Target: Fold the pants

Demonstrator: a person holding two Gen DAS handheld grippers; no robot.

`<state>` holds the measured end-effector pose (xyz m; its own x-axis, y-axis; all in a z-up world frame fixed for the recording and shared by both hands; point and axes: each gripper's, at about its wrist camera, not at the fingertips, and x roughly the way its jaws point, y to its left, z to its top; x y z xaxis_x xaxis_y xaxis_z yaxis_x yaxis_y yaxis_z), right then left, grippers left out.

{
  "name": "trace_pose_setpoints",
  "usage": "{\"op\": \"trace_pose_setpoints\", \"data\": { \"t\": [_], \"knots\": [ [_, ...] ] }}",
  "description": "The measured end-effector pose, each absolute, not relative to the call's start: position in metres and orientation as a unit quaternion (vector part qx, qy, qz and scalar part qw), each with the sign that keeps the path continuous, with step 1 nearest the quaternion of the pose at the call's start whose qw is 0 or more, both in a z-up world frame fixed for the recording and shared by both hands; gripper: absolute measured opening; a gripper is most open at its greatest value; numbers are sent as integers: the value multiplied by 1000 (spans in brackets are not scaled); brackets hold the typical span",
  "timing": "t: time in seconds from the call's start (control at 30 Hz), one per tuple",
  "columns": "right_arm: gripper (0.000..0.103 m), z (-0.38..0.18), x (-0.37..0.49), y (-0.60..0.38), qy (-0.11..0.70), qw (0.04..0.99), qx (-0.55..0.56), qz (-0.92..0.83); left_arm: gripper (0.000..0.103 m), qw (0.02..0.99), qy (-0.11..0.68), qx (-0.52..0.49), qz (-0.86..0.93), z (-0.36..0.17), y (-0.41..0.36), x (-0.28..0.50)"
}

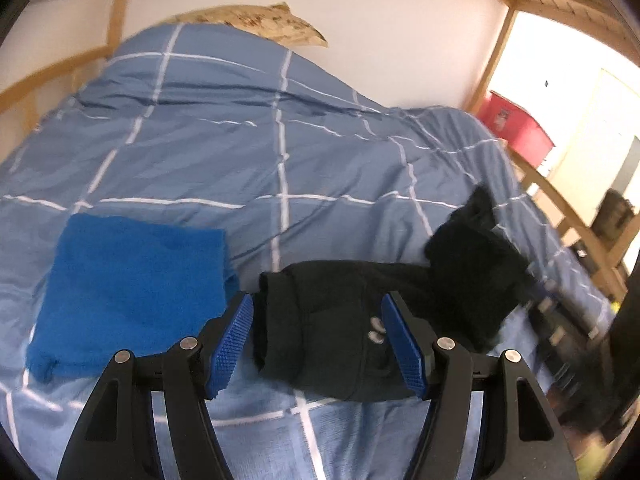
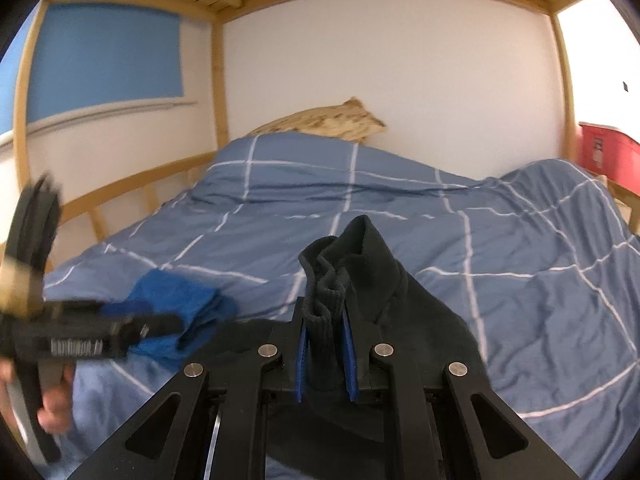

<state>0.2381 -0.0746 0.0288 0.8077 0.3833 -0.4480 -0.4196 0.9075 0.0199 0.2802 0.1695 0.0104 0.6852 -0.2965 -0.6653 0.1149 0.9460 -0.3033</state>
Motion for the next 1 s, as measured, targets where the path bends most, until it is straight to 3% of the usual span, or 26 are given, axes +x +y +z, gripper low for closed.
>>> {"op": "trace_pose_setpoints", "data": {
  "t": [0.47, 0.53, 0.57, 0.6, 0.7, 1.0],
  "knots": [
    [16, -15, 234, -20, 258, 935, -46, 237, 63, 820, 481, -198, -240, -7, 164, 345],
    [16, -18, 234, -17, 261, 934, -48, 238, 59, 808, 487, -214, -252, -10, 163, 349],
    [16, -19, 234, -16, 263, 933, -49, 240, 50, 807, 487, -216, -254, -11, 162, 349],
    [16, -20, 234, -14, 262, 933, -51, 242, 32, 807, 488, -217, -252, -12, 162, 350],
    [16, -21, 233, -7, 255, 935, -66, 237, 19, 806, 498, -204, -247, -17, 162, 355],
    [17, -36, 235, 27, 254, 929, -99, 249, 16, 820, 499, -182, -214, -26, 188, 359]
  ]
}}
